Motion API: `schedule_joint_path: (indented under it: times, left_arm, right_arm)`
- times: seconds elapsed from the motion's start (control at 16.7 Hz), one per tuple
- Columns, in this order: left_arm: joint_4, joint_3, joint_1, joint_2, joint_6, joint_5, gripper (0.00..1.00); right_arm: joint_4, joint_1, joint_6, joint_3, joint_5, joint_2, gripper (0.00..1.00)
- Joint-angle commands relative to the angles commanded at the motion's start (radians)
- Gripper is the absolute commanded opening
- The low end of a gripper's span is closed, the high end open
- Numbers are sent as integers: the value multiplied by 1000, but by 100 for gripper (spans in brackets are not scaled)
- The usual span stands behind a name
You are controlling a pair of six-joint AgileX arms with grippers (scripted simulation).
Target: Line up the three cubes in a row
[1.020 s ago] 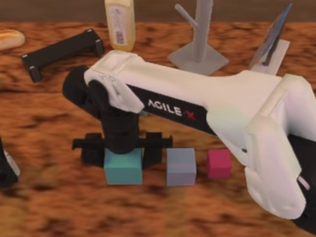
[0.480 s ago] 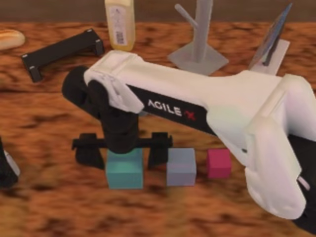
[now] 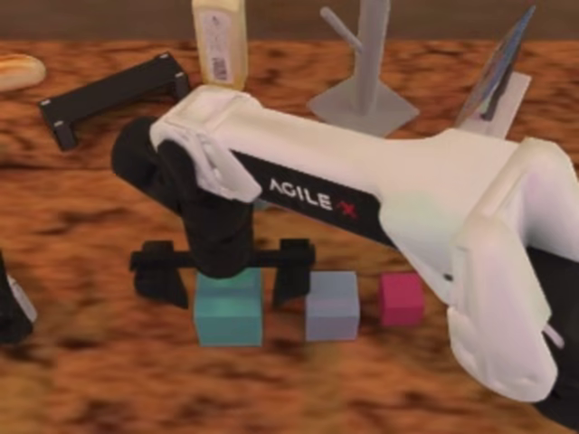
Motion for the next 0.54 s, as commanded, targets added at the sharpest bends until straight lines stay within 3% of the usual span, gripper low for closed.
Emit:
schedule_joint_path:
  times: [0.54]
  left_arm:
    - [0,0,0,0,0,0,100]
  right_arm:
    - [-272,6,0,309,2,29,100]
